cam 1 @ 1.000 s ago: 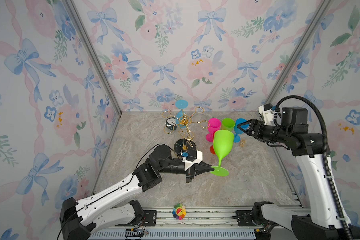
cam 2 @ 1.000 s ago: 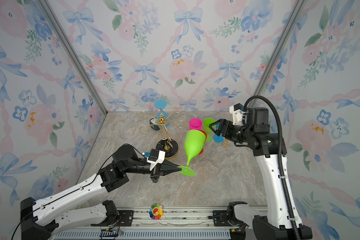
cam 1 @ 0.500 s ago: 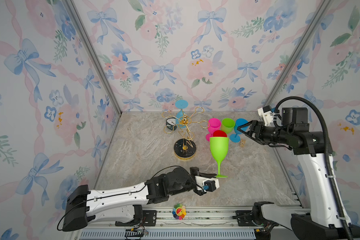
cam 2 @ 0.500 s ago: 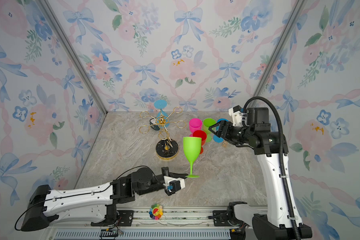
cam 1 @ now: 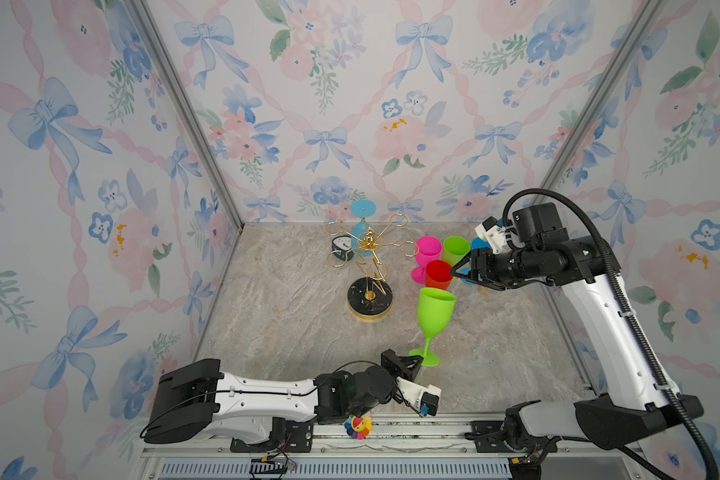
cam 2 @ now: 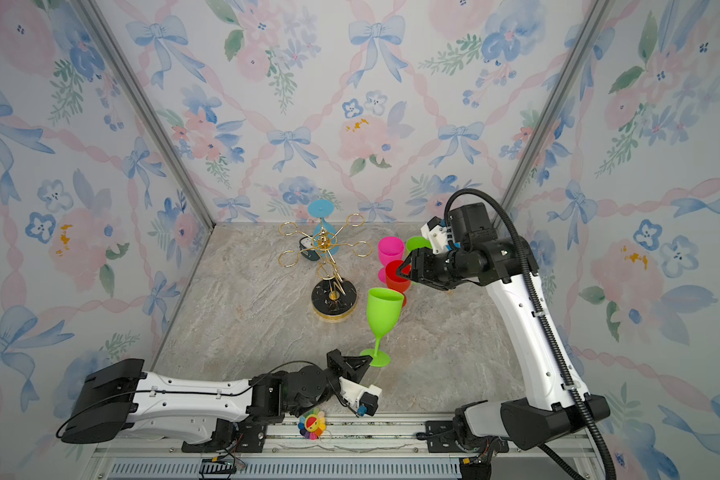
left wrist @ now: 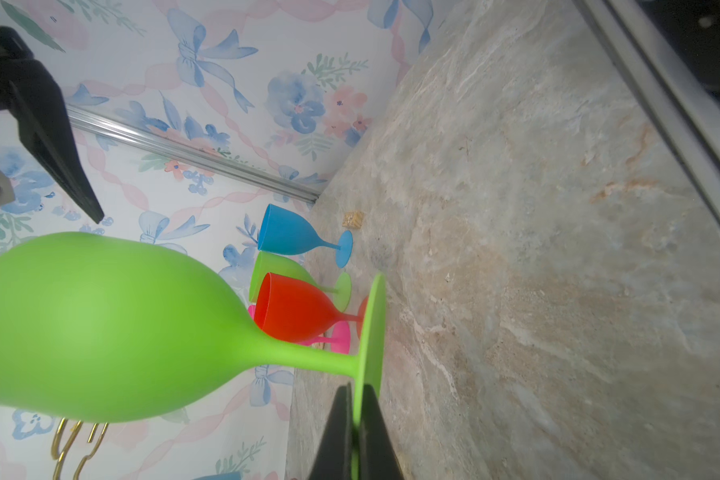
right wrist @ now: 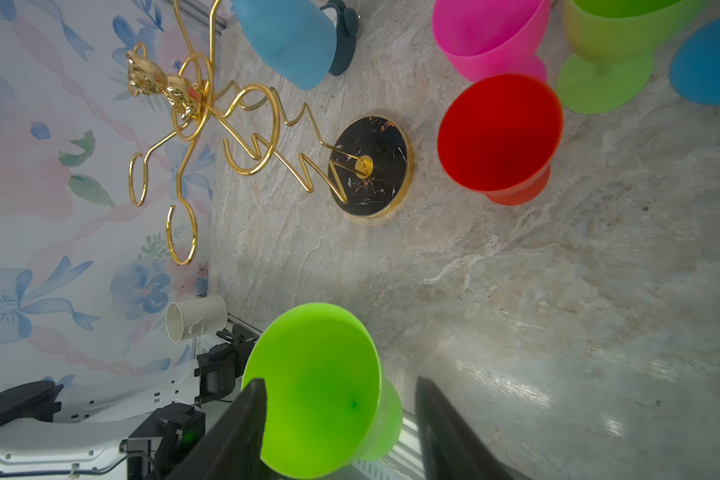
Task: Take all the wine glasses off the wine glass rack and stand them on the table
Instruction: 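Grasp the green glass bowl with the right gripper while the left holds the base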
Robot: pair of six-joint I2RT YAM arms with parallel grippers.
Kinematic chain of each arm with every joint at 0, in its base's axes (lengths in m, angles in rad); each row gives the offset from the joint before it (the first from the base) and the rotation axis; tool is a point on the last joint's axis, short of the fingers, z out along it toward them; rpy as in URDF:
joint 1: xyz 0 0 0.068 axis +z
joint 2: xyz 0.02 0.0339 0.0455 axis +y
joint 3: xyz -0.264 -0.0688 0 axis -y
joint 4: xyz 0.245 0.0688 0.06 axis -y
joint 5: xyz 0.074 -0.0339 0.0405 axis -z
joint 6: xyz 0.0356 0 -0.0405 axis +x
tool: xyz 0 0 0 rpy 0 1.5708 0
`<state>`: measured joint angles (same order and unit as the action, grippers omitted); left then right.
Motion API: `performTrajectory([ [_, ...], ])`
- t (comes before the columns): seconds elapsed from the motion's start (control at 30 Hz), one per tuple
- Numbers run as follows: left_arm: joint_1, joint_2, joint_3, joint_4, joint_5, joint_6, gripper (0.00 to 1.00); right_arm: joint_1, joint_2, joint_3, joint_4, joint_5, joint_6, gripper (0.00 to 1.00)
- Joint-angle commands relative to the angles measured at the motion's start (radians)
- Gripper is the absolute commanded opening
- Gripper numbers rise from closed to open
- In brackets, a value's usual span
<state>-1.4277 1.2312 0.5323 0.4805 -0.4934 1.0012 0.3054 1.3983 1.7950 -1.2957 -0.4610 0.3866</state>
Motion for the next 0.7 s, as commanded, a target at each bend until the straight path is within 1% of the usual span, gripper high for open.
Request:
performTrajectory([
  [0.0, -0.008, 0.015, -0.033, 0.102, -0.101, 0.110, 0.00, 0.044, 0.027, 0.049, -0.113, 0.088, -0.072, 0.55],
  [0.13, -0.016, 0.054, -0.065, 0.165, -0.170, 0.168, 0.00, 0.083, 0.051, 0.061, -0.145, 0.116, -0.103, 0.48],
  [0.27, -0.019, 0.095, -0.078, 0.216, -0.225, 0.207, 0.00, 0.137, 0.072, 0.073, -0.184, 0.200, -0.139, 0.46],
  [0.47, -0.019, 0.158, -0.072, 0.282, -0.288, 0.264, 0.00, 0.176, 0.095, 0.050, -0.174, 0.176, -0.146, 0.45],
  [0.57, -0.020, 0.194, -0.076, 0.339, -0.330, 0.319, 0.00, 0.172, 0.093, 0.029, -0.137, 0.183, -0.133, 0.44],
  [0.67, -0.022, 0.228, -0.072, 0.385, -0.367, 0.354, 0.00, 0.173, 0.104, 0.003, -0.112, 0.159, -0.124, 0.42],
])
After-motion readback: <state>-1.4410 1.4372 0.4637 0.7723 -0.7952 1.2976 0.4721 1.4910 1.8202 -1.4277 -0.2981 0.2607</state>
